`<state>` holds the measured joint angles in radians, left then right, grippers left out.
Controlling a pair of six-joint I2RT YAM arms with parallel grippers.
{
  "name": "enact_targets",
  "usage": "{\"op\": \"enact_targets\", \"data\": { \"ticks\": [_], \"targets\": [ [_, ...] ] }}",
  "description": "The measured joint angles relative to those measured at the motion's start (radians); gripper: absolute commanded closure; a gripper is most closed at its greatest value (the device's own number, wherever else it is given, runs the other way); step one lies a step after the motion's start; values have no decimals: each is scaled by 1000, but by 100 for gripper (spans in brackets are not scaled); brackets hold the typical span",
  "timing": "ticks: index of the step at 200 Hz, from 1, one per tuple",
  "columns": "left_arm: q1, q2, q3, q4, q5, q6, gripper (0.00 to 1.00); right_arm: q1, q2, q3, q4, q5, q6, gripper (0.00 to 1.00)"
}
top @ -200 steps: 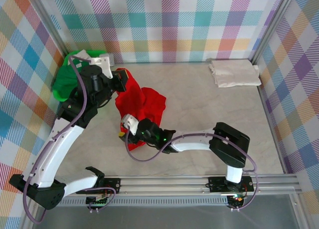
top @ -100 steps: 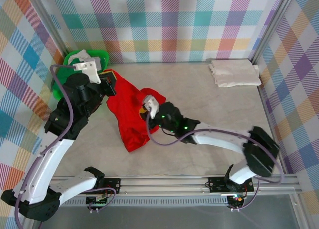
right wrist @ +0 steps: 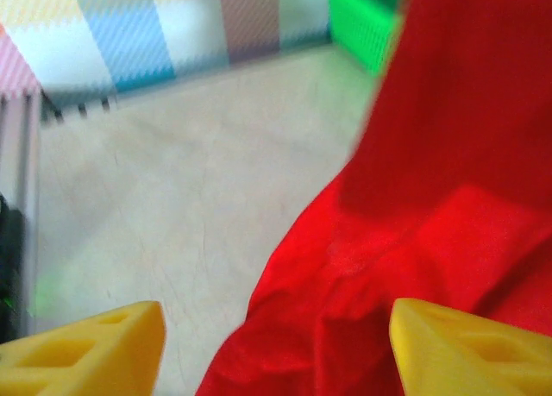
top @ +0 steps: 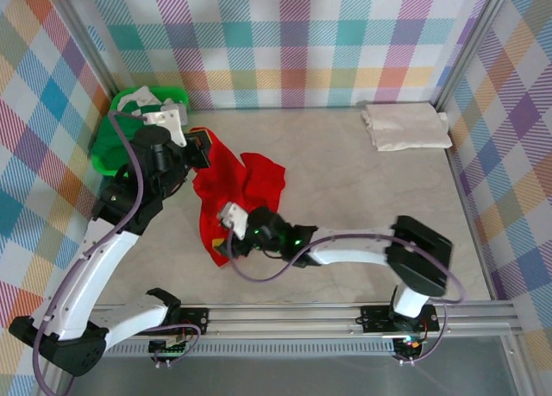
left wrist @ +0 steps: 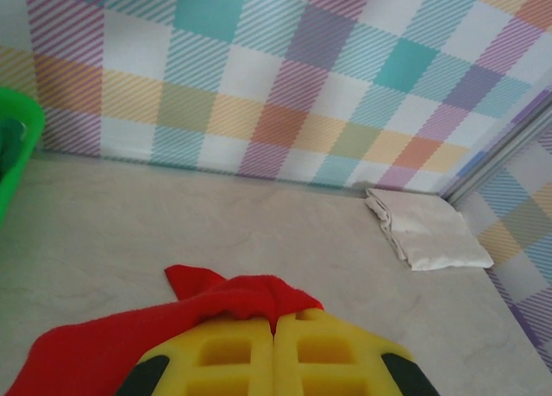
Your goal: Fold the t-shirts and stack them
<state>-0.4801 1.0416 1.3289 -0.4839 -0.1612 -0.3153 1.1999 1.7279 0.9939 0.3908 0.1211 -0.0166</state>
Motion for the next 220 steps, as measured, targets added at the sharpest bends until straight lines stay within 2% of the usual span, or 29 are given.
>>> {"op": "enact_targets", "data": {
  "ticks": [41,65,75,90,103,130,137,156,180,220],
  "targets": [
    [-2,-2,-5,18,15,-14,100,22,193,111,81,75,-18,21],
    [-2,-11,-22,19,14,-15,100,21,232,171,127,148,-23,28],
    [-2,-17,-30,19,14,-16,100,17,240,188,141,177,-28,38],
    [-2,-22,-33,19,14,-16,100,11,246,210,148,214,-25,63],
    [-2,-27,-37,19,13,-18,100,-1,246,218,152,233,-27,79],
    [-2,-48,-60,18,-2,-18,100,-19,243,211,158,243,-43,100],
    [-2,-53,-64,17,-11,-16,100,-24,232,198,154,238,-48,100],
    [-2,-69,-65,11,-44,-6,100,-39,142,116,133,207,-51,100],
    [-2,-103,-68,0,-78,12,100,-73,-76,17,61,98,-40,100],
    [-2,-187,-81,-34,-113,31,100,-103,-403,-20,-45,-13,-40,100]
  ]
}}
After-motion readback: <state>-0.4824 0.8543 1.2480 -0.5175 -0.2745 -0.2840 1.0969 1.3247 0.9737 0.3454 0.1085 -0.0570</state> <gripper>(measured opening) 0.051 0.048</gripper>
